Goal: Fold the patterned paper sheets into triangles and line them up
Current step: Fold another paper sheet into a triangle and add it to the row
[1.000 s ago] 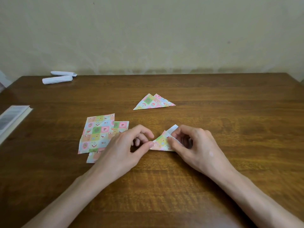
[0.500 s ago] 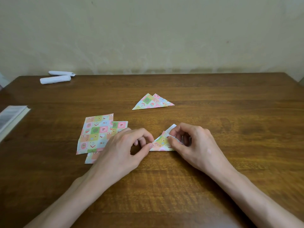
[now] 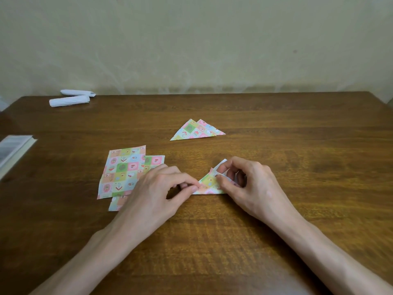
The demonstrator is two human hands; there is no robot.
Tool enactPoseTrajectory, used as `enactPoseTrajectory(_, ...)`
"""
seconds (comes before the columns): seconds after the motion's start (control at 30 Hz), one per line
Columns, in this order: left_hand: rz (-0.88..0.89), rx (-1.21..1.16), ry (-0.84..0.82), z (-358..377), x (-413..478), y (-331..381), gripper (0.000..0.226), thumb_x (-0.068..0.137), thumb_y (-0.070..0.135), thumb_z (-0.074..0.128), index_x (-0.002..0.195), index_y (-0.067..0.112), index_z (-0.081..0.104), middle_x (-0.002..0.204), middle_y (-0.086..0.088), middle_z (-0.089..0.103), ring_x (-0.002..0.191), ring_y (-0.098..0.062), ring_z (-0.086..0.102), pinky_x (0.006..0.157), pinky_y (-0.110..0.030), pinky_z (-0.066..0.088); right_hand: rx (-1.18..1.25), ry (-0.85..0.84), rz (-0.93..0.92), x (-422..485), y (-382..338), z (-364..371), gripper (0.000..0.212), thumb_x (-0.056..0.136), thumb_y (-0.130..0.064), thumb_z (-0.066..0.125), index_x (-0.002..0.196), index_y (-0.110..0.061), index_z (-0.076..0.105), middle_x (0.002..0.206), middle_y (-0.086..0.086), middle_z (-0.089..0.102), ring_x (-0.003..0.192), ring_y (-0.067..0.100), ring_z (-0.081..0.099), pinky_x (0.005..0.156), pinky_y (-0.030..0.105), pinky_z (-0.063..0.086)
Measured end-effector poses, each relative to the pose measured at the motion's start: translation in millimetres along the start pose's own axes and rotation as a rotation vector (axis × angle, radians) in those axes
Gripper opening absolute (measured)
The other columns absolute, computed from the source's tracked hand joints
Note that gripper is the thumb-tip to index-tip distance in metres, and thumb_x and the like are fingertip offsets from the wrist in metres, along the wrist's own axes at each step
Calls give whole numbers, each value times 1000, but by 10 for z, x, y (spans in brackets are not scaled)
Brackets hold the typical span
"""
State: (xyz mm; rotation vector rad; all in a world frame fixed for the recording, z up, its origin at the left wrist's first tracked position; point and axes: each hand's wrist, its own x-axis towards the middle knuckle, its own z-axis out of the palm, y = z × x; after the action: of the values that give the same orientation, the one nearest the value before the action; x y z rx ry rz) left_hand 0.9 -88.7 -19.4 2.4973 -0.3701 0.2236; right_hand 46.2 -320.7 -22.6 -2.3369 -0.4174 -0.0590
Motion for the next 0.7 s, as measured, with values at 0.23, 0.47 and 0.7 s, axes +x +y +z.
enactPoseTrajectory(0.23,48,2,-4,-28,-3,-20,32,88,60,56,104,45,79,90,25,63,98,-4,58,80,-23,45,8,-1,-16,-11,11,3,11,88,-31,70,97,-36,66,70,-13,62,66,10,57,68,31,50)
enactPoseTrajectory(0.47,84,50,23,-69,-10,-38,23,87,49,67,104,40,81,91,26,66,92,-3,62,80,-28,50,-15,-12,-50,-12,33,10,9,90,-31,69,92,-39,68,71,-11,59,68,10,56,63,29,44)
enactPoseTrajectory(0.7,161,104,-6,-108,-51,-46,24,91,44,65,109,38,80,95,24,66,92,-3,62,79,-35,54,-22,-8,-26,-5,32,22,5,90,-33,69,89,-37,72,76,-12,61,70,9,56,64,28,44)
